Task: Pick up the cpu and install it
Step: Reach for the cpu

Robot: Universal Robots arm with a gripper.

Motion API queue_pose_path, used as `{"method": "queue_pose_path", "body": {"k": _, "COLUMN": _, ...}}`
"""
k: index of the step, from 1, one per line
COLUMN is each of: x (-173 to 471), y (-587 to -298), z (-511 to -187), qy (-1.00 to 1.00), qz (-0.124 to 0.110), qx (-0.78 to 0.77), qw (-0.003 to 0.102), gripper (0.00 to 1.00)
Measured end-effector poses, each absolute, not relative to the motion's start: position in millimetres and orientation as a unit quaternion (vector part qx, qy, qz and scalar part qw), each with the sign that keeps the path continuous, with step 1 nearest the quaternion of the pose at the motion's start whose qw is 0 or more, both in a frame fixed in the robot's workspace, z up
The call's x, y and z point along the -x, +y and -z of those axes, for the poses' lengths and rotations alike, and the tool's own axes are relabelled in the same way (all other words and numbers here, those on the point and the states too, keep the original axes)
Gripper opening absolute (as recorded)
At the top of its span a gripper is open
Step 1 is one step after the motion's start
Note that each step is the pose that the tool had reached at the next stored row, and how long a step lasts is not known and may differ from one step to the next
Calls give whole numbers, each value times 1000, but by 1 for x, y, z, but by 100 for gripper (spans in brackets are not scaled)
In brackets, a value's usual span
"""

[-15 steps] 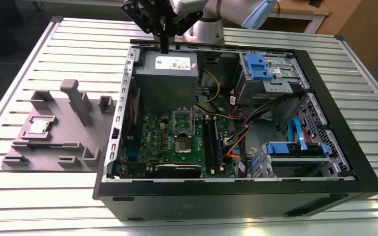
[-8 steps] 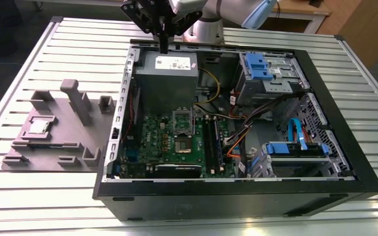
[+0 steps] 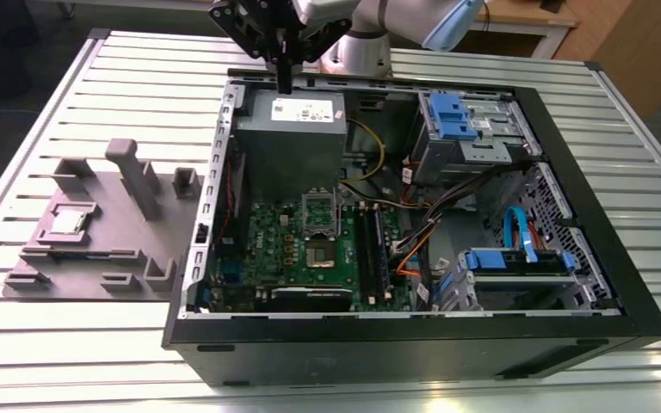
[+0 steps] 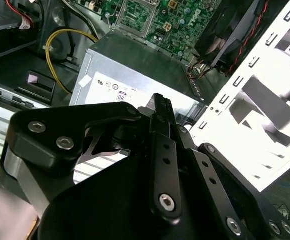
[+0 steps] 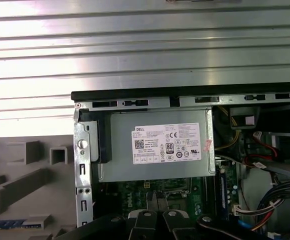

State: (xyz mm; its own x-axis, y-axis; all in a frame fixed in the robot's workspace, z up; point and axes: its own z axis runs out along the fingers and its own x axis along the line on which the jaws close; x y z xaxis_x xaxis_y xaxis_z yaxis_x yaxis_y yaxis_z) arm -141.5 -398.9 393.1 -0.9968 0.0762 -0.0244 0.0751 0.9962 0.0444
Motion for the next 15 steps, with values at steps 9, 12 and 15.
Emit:
{"method": "queue_pose_path", "body": {"k": 9, "x": 145, "y": -399, "z": -393, "qy": 999, "qz": -22, "qx": -38, "qw": 13, "gripper": 10}}
{"method": "queue_pose_path", "body": {"k": 12, "x": 146, "y": -399, "z": -393, "qy": 999, "qz": -22, "qx": -38, "qw": 13, "gripper": 10}}
{"method": "queue_pose_path", "body": {"k": 15, "x": 147, "y": -399, "z": -393, "qy": 999, "qz": -22, "qx": -38, "qw": 13, "gripper": 10}}
